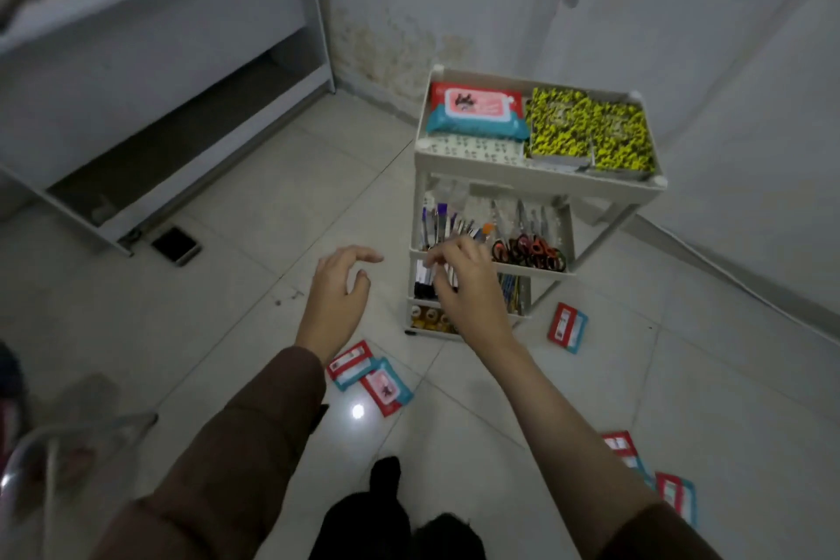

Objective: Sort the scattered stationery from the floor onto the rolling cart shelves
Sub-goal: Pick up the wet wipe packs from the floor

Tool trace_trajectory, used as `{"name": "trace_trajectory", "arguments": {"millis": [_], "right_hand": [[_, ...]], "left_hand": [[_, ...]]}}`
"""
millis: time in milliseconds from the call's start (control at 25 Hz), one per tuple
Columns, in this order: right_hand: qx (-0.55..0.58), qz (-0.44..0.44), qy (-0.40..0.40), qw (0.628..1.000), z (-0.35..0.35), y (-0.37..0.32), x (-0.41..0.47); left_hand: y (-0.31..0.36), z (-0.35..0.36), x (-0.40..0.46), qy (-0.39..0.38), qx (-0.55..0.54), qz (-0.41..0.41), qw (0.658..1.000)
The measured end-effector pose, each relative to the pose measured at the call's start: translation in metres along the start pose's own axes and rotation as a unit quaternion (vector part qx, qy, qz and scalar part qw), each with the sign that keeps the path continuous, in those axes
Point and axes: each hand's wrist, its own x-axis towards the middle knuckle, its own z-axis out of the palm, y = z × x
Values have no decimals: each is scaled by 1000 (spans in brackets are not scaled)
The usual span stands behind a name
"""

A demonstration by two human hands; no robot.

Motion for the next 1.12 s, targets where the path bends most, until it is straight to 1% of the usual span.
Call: {"name": "trace_trajectory", "arguments": {"millis": [80,240,360,520,640,800,880,960,1040,1120], "right_hand": [[38,61,-45,996,23,11,-24],[44,154,-95,982,92,59,-68],[48,213,-108,970,158,117,-99],[53,274,-135,951,270,211,-140],[72,296,-174,936,353,283,-168],[90,301,-245,917,442,355,-191],[85,285,-259,919,478,380,-194],[28,277,-281,918,508,398,-197],[-14,309,-290,906,529,408,-200],[-45,363,-274,889,538,414,-201]], "left_hand": [[-29,3,-26,-17,-12,-52,998],[-117,30,-60,-44,-16,-156,987],[-199,72,-80,-62,5,-210,976],[-319,153,-104,-74,-1,-248,966],[-406,217,-115,-87,8,-286,954],[-499,290,-117,-118,-41,-383,915],[-532,317,-114,-111,-76,-423,896],[-553,340,-110,-107,-129,-450,877],[-566,358,-107,-104,-186,-443,871],[-570,366,-103,-73,-218,-450,863]]}}
